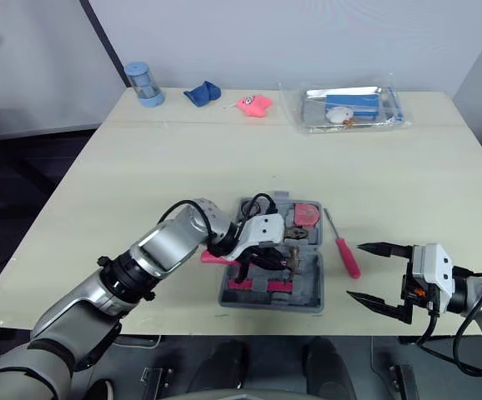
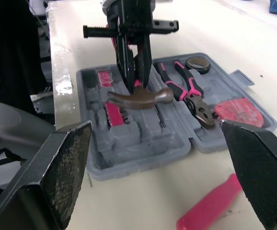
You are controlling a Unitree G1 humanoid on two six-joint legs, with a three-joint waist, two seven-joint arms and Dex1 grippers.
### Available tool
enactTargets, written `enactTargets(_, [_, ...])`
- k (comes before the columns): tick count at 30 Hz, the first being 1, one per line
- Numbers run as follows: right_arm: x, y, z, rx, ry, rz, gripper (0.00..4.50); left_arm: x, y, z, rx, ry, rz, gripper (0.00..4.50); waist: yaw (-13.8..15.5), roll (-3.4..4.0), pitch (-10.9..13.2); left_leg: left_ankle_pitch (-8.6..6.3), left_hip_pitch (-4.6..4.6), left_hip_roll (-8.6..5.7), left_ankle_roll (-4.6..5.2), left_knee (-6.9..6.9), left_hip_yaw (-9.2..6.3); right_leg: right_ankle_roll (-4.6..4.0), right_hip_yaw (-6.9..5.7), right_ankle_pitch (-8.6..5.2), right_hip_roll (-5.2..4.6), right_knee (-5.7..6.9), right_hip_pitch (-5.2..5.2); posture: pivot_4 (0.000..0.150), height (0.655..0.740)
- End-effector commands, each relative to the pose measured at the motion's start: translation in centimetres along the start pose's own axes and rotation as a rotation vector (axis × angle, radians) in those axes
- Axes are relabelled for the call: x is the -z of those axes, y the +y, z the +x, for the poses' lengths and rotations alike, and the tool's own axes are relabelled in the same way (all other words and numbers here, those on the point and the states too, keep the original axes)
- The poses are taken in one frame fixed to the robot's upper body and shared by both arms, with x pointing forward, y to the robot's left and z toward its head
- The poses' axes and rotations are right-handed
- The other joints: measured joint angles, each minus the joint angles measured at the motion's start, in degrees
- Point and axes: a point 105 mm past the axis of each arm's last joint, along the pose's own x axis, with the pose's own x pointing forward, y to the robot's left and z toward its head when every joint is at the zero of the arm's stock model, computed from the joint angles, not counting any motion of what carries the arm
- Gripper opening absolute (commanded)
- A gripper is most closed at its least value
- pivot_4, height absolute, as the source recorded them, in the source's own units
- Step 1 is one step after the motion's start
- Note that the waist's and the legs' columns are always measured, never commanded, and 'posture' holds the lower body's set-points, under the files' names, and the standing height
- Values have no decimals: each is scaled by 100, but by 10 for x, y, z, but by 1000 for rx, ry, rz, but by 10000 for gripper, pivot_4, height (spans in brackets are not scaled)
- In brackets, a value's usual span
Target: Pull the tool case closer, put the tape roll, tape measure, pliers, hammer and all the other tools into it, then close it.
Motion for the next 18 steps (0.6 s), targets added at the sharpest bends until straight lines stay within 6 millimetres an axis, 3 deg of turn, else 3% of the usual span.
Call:
enactTargets(1, [-6, -2, -6, 11, -3, -29, 45000, -15, 1, 4, 6, -2, 57, 82, -2, 0, 0, 0, 0, 0, 0, 0, -1, 0, 0, 0, 0, 1, 0, 1500, 7400])
enactTargets(10, [-6, 0, -2, 17, -6, -30, 45000, -25, 4, 23, 63, 29, 56, 82, -4, 0, 0, 0, 1, -2, 0, 2, 0, 0, 0, 0, 0, 2, 1, 1500, 7400])
enactTargets(18, [-8, 3, -2, 33, -7, -34, 45000, -20, 5, 30, 105, 97, 30, 82, -2, 1, 0, 0, 0, -2, 0, 2, -1, 0, 0, 0, 0, 3, 1, 1500, 7400])
